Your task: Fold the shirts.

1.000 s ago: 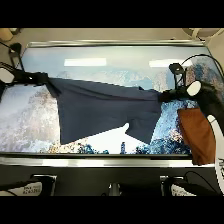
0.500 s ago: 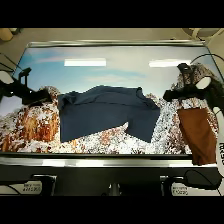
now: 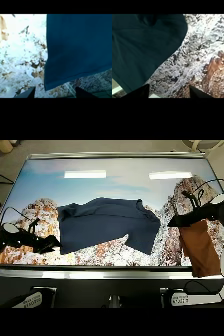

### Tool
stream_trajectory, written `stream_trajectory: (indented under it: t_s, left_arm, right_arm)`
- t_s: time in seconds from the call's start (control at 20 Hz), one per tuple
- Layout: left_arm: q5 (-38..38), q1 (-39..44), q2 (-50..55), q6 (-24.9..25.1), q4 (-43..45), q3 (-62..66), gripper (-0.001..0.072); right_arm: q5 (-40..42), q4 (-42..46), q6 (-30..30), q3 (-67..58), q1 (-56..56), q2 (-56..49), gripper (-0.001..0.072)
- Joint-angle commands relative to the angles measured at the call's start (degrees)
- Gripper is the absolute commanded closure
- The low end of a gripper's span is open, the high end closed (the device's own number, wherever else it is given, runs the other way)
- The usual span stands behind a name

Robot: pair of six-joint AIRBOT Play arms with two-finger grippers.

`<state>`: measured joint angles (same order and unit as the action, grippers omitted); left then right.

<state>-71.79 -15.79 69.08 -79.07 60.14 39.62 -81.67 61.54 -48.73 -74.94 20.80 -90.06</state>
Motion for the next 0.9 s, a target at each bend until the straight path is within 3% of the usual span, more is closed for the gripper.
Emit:
stream_trajectory:
  t_s: [0.0,0.1,0.2,0.25,0.3,0.35,0.45,0.7,0.8,0.85]
  left_arm:
    - [4.4,1.1,-0.1,1.6,-4.7,-4.8,0.0102]
    - [4.6,2.9,1.0,1.3,-4.7,-4.8,0.0102]
    - [6.9,4.6,1.7,-1.2,-4.7,-4.8,0.0104]
    - [8.6,5.1,1.7,-3.0,-4.7,-4.8,0.0171]
    - [10.3,5.2,1.6,-4.0,-4.7,-4.7,0.0399]
    - [11.1,5.2,1.6,-3.9,-4.7,-4.7,0.0554]
    - [11.5,5.1,1.5,-3.7,-4.7,-4.7,0.0682]
    - [10.8,5.1,-0.8,-3.2,-4.7,-4.7,0.0684]
    - [10.8,5.1,-2.3,-3.2,-4.7,-4.7,0.0684]
    - [10.8,5.1,-2.9,-3.2,-4.7,-4.7,0.0684]
  right_arm:
    - [-2.2,-2.4,1.0,0.2,0.4,-1.8,0.0225]
    - [-2.0,-2.4,1.0,0.5,0.4,-2.7,0.0219]
    - [-1.1,-2.4,0.8,1.5,0.4,-3.7,0.0167]
    - [-0.7,-2.6,0.8,2.0,0.3,-4.3,0.0163]
    - [-0.4,-2.6,0.8,2.2,0.0,-4.9,0.0163]
    - [0.2,-2.9,0.6,2.2,-0.6,-5.3,0.0164]
    - [4.0,-2.8,0.3,2.4,-3.0,-5.7,0.0162]
    - [16.6,-3.1,-5.2,2.4,-6.8,-8.0,0.0168]
    - [17.7,-6.2,-5.2,2.4,-6.8,-9.2,0.0189]
    - [17.9,-7.5,-5.2,2.4,-6.8,-9.9,0.0238]
